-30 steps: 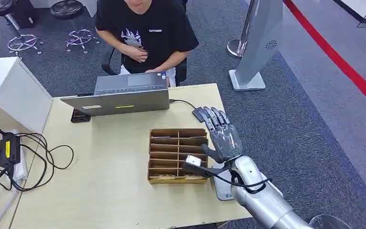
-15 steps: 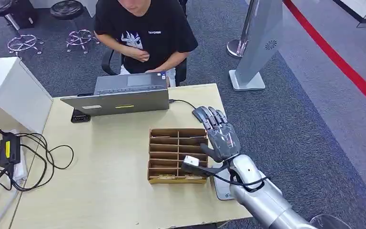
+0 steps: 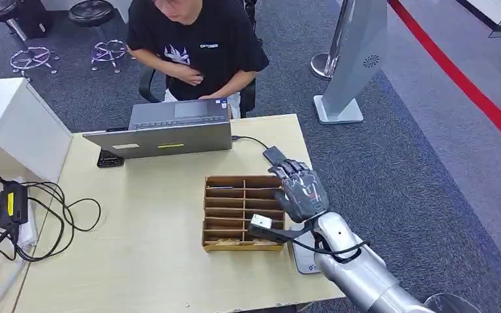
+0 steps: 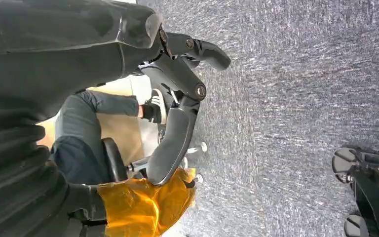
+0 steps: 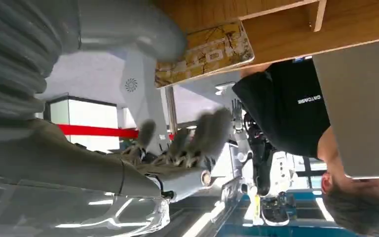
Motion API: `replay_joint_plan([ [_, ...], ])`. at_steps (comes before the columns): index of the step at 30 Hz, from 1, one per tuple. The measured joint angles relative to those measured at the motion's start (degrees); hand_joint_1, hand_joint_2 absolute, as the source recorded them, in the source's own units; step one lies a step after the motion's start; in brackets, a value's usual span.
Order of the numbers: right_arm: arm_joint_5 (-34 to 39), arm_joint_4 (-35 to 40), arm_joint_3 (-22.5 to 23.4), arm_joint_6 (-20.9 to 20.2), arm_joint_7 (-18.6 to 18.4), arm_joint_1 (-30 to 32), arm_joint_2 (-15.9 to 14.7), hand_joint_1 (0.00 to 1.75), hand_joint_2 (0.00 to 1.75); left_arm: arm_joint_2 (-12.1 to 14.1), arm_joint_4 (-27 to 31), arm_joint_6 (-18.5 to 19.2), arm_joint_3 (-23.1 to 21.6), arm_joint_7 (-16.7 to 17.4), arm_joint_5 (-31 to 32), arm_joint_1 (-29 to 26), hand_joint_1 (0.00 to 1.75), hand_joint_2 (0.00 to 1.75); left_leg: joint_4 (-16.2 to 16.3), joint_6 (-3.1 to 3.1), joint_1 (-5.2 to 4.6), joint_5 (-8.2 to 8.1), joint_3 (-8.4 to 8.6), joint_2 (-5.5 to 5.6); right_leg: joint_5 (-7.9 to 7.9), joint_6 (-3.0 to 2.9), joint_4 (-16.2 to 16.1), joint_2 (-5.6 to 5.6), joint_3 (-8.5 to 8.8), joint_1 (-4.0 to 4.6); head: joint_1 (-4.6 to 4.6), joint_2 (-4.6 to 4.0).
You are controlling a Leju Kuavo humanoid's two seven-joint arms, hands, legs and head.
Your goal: Pass the card to the sensor for recognition and then transmit it.
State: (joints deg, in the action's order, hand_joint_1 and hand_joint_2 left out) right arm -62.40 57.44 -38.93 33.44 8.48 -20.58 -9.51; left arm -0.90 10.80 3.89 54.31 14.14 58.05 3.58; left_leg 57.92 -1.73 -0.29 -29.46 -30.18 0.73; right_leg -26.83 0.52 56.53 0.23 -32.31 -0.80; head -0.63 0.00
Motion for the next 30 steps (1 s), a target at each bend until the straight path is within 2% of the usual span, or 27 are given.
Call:
replay_joint_plan([
  [19,0.0,0.0,0.0,1.0,-0.1,0.0,0.0,1.75,1.75,0.0,0.0,0.0,0.4,-0.2,0.5,0.0,0.0,1.75,0.0,0.0,0.0,0.0,0.0,0.0,0.0,0.0,0.0,0.0,0.0,0.0,0.02,0.0],
  [24,-0.7,0.7,0.3,3.0,-0.2,0.0,0.0,1.75,1.75,0.0,0.0,0.0,0.4,-0.2,0.7,0.0,0.0,1.75,0.0,0.0,0.0,0.0,0.0,0.0,0.0,0.01,0.0,0.0,0.0,0.0,0.02,0.0],
  [30,-1.8,5.2,1.8,4.7,-0.8,-0.4,-0.3,1.75,1.75,0.0,0.0,0.0,0.7,-0.2,1.0,0.0,0.0,1.75,0.0,0.0,0.0,0.0,0.01,0.0,0.0,0.01,0.0,0.0,0.0,0.0,0.0,0.0],
])
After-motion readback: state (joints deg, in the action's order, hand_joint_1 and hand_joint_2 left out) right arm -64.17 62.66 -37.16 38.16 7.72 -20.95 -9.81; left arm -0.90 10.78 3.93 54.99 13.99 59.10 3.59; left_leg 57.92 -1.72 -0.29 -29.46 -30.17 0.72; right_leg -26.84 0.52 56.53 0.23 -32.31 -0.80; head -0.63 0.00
